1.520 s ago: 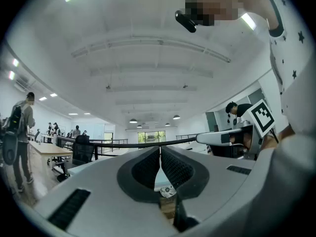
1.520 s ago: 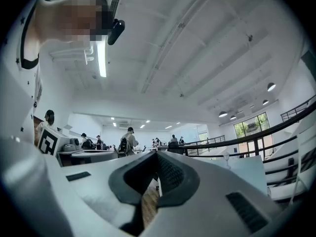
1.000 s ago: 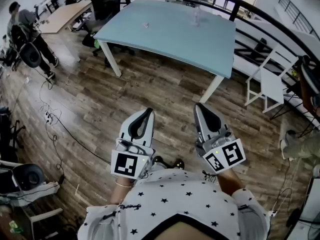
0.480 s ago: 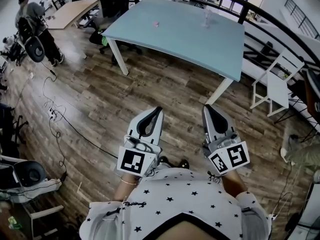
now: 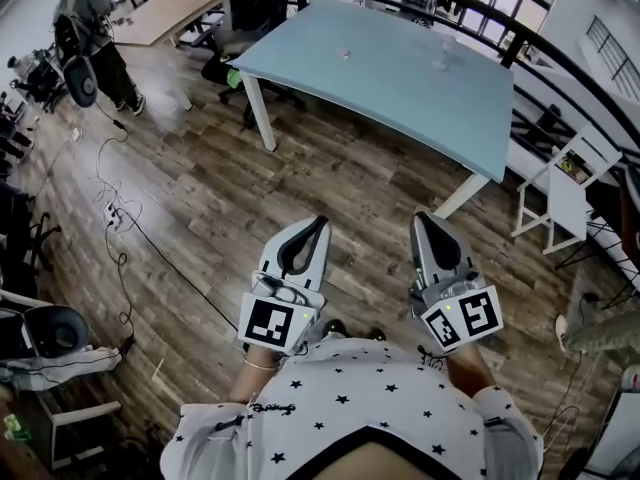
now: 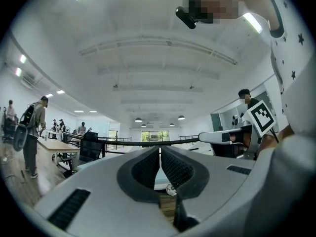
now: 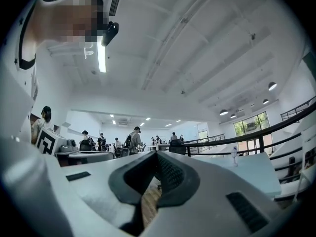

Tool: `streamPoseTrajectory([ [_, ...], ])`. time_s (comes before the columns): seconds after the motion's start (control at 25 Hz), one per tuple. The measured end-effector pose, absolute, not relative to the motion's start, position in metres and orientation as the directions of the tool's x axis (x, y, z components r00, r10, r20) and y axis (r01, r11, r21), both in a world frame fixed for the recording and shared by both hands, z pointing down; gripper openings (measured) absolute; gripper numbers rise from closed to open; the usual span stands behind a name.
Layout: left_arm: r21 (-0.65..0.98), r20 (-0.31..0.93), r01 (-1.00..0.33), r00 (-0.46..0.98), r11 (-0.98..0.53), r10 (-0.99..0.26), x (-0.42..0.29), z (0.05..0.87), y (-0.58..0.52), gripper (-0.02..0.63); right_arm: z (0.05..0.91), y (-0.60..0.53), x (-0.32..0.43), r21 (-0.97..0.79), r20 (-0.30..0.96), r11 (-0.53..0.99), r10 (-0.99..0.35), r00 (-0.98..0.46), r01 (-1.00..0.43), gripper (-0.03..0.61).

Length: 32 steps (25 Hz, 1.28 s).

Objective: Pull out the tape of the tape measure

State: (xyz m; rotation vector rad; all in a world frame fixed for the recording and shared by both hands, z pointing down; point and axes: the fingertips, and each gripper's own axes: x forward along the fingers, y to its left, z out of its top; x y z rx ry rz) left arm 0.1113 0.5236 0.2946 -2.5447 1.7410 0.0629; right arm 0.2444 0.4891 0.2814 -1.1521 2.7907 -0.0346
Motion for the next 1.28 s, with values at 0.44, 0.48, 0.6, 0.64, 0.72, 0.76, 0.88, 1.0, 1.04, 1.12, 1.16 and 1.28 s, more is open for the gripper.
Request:
streamPoseTrajectory([
  [0.44, -0.015, -0.049, -0.949, 0.316, -0.316, -0.947, 0.061, 0.303, 0.529, 0.032, 0.285, 0.487, 0.204, -0.101, -0.096, 0.723, -0.691, -0.717, -0.683, -0.002],
  [0.48, -0.014, -0.049, -0.948, 0.318, -0.318, -0.947, 0.061, 0.304, 0.529, 0.032, 0.287, 0.485, 0.204, -0.105, -0.092, 0.722, -0.692, -0.716, -0.684, -0.002],
  [0.6, -0.002, -0.043, -0.947, 0.321, -0.321, -0.946, 0.061, 0.309, 0.523, 0.032, 0.292, 0.479, 0.203, -0.115, -0.084, 0.722, -0.692, -0.717, -0.682, -0.002],
  [0.64, 0.004, -0.042, -0.947, 0.321, -0.321, -0.946, 0.062, 0.311, 0.52, 0.033, 0.293, 0.476, 0.203, -0.117, -0.084, 0.723, -0.691, -0.718, -0.681, -0.002],
  [0.72, 0.012, -0.042, -0.947, 0.32, -0.32, -0.947, 0.061, 0.311, 0.513, 0.032, 0.293, 0.469, 0.2, -0.117, -0.086, 0.727, -0.686, -0.723, -0.676, -0.002],
  [0.76, 0.012, -0.042, -0.948, 0.318, -0.318, -0.947, 0.059, 0.311, 0.509, 0.033, 0.292, 0.465, 0.199, -0.113, -0.09, 0.731, -0.683, -0.725, -0.673, -0.002],
  [0.88, 0.002, -0.051, -0.956, 0.293, -0.294, -0.955, 0.052, 0.31, 0.496, 0.033, 0.29, 0.444, 0.195, -0.096, -0.113, 0.74, -0.672, -0.732, -0.665, -0.002],
  [1.0, 0.003, -0.04, -0.968, 0.251, -0.252, -0.967, 0.036, 0.313, 0.48, 0.034, 0.291, 0.417, 0.186, -0.106, -0.129, 0.751, -0.66, -0.74, -0.652, -0.002],
  [1.04, 0.0, -0.033, -0.971, 0.241, -0.241, -0.97, 0.031, 0.314, 0.474, 0.034, 0.292, 0.408, 0.182, -0.113, -0.13, 0.755, -0.656, -0.743, -0.646, -0.002],
  [1.12, -0.006, -0.029, -0.975, 0.223, -0.223, -0.974, 0.022, 0.315, 0.46, 0.033, 0.295, 0.389, 0.175, -0.125, -0.127, 0.761, -0.649, -0.75, -0.637, 0.0],
  [1.16, -0.003, -0.032, -0.977, 0.214, -0.214, -0.976, 0.017, 0.316, 0.453, 0.034, 0.298, 0.38, 0.171, -0.127, -0.123, 0.764, -0.645, -0.754, -0.632, 0.0],
  [1.28, 0.011, -0.031, -0.982, 0.189, -0.189, -0.982, 0.003, 0.322, 0.429, 0.033, 0.308, 0.352, 0.158, -0.138, -0.113, 0.773, -0.633, -0.766, -0.619, 0.002],
])
